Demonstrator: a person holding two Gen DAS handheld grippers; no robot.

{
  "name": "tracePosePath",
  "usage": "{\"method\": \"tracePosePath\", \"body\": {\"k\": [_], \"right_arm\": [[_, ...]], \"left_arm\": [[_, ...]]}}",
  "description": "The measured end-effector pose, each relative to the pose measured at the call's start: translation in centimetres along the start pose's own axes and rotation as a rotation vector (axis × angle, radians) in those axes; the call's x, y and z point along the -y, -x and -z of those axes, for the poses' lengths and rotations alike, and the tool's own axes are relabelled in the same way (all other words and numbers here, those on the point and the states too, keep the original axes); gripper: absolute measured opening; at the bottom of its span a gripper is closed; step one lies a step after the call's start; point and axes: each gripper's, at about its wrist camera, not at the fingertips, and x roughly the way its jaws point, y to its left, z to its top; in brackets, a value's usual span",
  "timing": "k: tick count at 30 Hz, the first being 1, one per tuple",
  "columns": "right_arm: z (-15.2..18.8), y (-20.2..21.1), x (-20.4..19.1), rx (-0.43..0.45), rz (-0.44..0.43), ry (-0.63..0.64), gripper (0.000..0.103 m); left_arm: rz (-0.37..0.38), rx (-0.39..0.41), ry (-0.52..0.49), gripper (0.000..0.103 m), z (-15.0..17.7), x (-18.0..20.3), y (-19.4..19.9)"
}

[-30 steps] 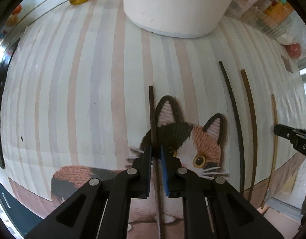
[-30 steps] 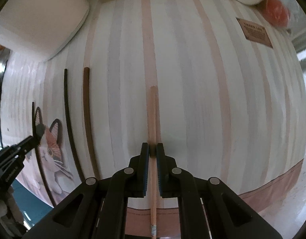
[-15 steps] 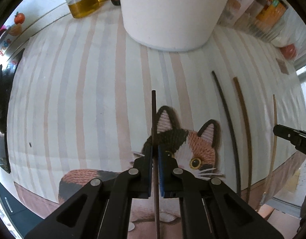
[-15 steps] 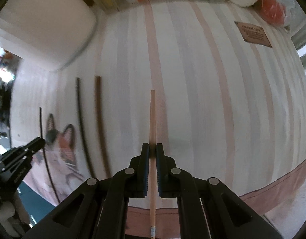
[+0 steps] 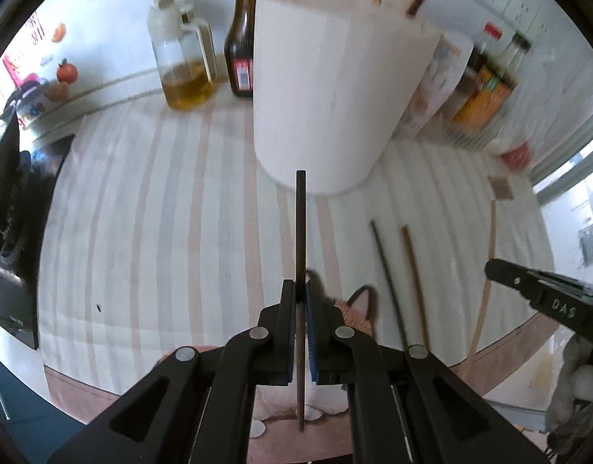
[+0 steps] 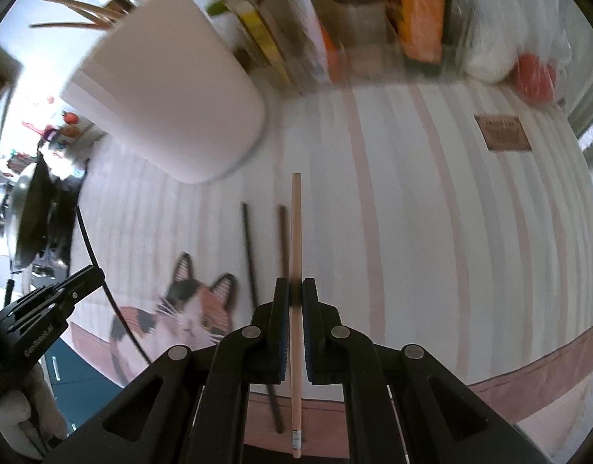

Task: Organize utensils
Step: 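Lift both held chopsticks up over the cream utensil holder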

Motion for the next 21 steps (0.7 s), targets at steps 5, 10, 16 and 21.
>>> {"method": "tracePosePath", "body": {"k": [5,10,16,21], "right_arm": [[-1.2,2.5,-2.2,0.068,-0.033,0.033,0.007],[-2.4,4.0,-4.2,0.128,-0.056,0.045,0.007],[-4.1,6.9,-5.7,0.218,-0.078,0.047,0.007],[-5.5,9.3,-6.8,0.287,-0.089,0.054,0.007]], "left_arm": [[0.015,0.071,0.003,0.003,-1.4,0.0,1.7],[0.031,0.130,0.008,0.002,-2.2,-0.1,3.5],[0.053,0.199,-0.010,0.002,-3.3,0.1,6.5],[0.079,0.263,-0.022,0.002,-4.6,0.0,9.5]]}}
